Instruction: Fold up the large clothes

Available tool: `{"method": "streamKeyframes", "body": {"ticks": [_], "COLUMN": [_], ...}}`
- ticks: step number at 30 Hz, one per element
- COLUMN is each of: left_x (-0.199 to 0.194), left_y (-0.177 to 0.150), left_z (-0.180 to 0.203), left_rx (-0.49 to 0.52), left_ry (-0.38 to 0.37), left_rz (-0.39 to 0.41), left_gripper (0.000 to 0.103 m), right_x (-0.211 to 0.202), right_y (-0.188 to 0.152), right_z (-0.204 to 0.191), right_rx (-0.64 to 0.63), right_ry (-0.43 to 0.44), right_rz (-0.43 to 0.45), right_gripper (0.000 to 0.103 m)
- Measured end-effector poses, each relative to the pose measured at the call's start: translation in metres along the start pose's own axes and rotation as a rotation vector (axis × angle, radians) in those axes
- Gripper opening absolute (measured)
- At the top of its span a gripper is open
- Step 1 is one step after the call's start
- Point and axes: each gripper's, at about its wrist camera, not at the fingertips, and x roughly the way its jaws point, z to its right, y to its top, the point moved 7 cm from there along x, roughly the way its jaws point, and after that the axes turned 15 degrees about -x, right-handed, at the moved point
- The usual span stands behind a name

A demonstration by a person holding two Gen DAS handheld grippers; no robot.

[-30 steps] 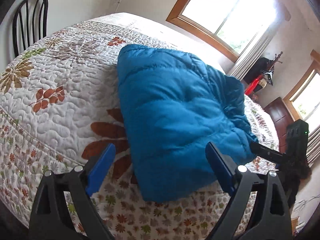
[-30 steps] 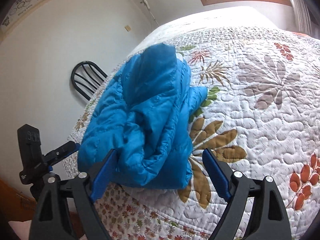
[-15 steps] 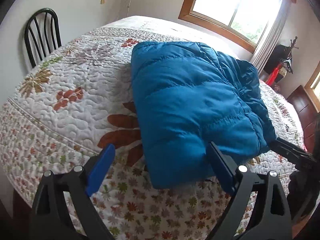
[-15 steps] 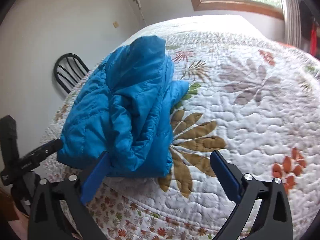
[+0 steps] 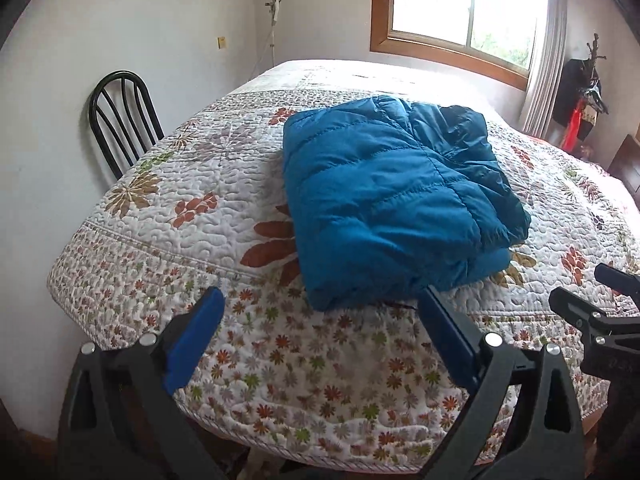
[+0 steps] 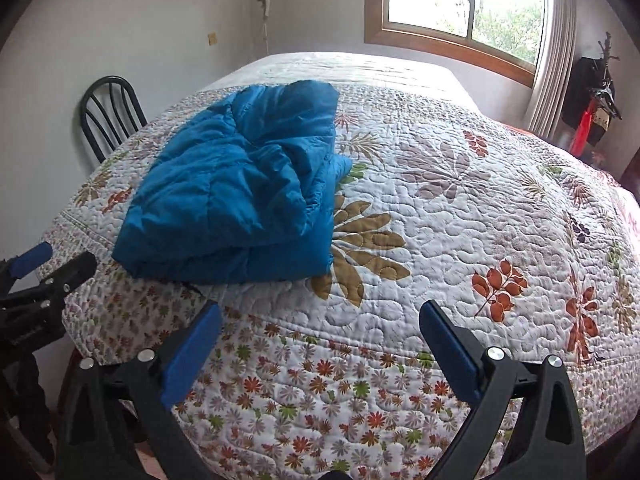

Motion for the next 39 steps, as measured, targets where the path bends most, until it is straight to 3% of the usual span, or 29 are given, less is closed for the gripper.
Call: {"method": "streamKeyframes", "body": {"ticks": [14,39], "left_x": [-0.037,-0.043], "left_y": [-0.011,-0.018], "left_z": [-0.006,-0.009], "left_rx": [-0.016,-0.017], "left_ry": [-0.006,-0.009], "left_rz": [0.055,0.053], "left_gripper": [0.097,0.097], "right_x": [-0.028,-0.028], "right_y": [-0.009,-0.012], "right_z": [-0.01,-0.014], "right_rx": [0.003,0.01], "right_ry": [-0.006,0.004], "right_rz": [0.022,0.012], "right_gripper": [0.099,0.099]}}
